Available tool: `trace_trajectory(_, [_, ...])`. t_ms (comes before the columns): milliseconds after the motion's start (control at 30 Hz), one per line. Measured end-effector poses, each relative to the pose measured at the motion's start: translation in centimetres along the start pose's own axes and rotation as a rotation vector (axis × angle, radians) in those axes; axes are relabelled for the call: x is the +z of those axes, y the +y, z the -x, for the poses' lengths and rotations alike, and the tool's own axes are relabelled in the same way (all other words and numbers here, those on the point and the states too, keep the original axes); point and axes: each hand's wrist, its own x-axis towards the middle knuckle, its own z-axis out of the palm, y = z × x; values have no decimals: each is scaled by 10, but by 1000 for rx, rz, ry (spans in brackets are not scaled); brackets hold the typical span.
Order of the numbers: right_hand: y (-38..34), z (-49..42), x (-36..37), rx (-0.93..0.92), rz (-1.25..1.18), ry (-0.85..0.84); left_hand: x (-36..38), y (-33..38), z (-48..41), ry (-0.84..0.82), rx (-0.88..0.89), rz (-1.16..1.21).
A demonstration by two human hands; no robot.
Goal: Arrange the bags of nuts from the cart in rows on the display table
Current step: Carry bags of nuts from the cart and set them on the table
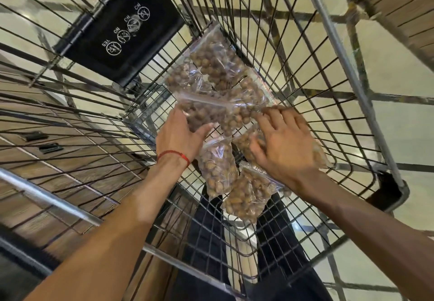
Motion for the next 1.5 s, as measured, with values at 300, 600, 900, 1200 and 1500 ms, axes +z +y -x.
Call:
trace_trajectory(300, [-14,-50,31,469,-1166,-230,-26,-14,7,-120,-233,395])
trace_trajectory(600, [-31,-110,27,937,-1598,-234,-29,-22,3,-125,-319,513])
trace_trajectory(900, [-24,-111,35,1036,-1805,-166,-26,-14,9,-152,-365,485])
trace_trajectory(1200, [-15,-108,45,891,-1750,-271,-20,-20,8,-152,-340,473])
trace_trajectory(1500, [-33,-105,56,730,-1614,-268,-14,-26,8,-157,-305,458])
